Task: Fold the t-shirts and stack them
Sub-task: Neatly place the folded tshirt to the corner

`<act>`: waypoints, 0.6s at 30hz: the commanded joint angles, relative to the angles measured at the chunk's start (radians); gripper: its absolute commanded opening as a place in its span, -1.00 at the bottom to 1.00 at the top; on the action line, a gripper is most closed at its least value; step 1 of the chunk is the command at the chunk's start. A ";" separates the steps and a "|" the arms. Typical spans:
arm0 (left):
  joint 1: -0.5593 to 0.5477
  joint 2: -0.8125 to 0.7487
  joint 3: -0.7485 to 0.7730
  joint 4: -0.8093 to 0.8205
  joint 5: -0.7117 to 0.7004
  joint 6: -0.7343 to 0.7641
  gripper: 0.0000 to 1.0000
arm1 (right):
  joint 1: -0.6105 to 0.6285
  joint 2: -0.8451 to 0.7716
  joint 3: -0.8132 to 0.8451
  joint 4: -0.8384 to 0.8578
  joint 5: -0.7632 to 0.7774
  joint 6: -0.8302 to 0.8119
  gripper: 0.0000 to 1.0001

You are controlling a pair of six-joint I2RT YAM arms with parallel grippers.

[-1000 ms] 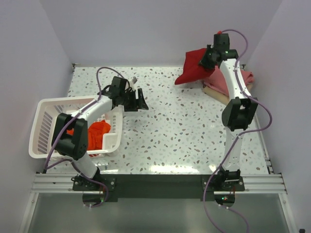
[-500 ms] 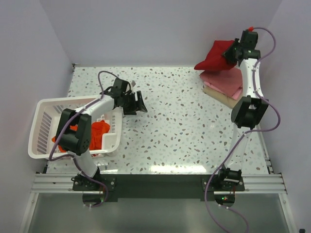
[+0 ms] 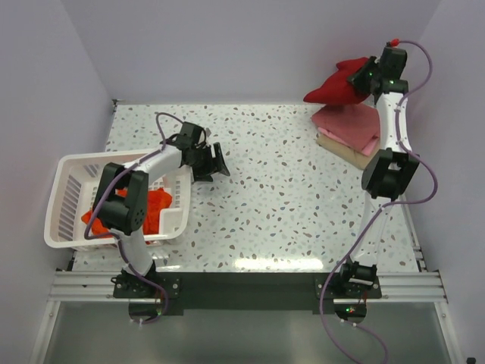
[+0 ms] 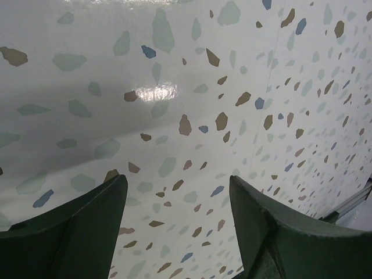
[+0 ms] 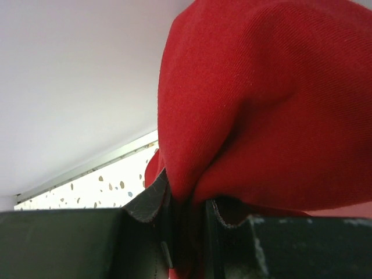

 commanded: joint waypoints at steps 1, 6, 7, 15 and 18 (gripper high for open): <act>0.016 0.016 0.037 -0.042 -0.013 -0.003 0.51 | -0.020 0.000 0.054 0.083 -0.029 0.003 -1.00; 0.017 0.007 0.023 -0.046 -0.014 0.007 0.51 | -0.023 -0.020 -0.014 0.051 0.000 -0.040 -1.00; 0.017 0.006 0.019 -0.046 -0.014 0.007 0.51 | -0.023 -0.031 -0.014 0.022 0.012 -0.054 -1.00; 0.017 -0.014 -0.029 -0.026 -0.003 0.003 0.51 | -0.023 -0.069 -0.043 -0.060 0.157 -0.169 -0.92; 0.017 -0.019 -0.032 -0.025 -0.005 0.002 0.51 | -0.023 -0.071 -0.060 -0.086 0.192 -0.201 -0.85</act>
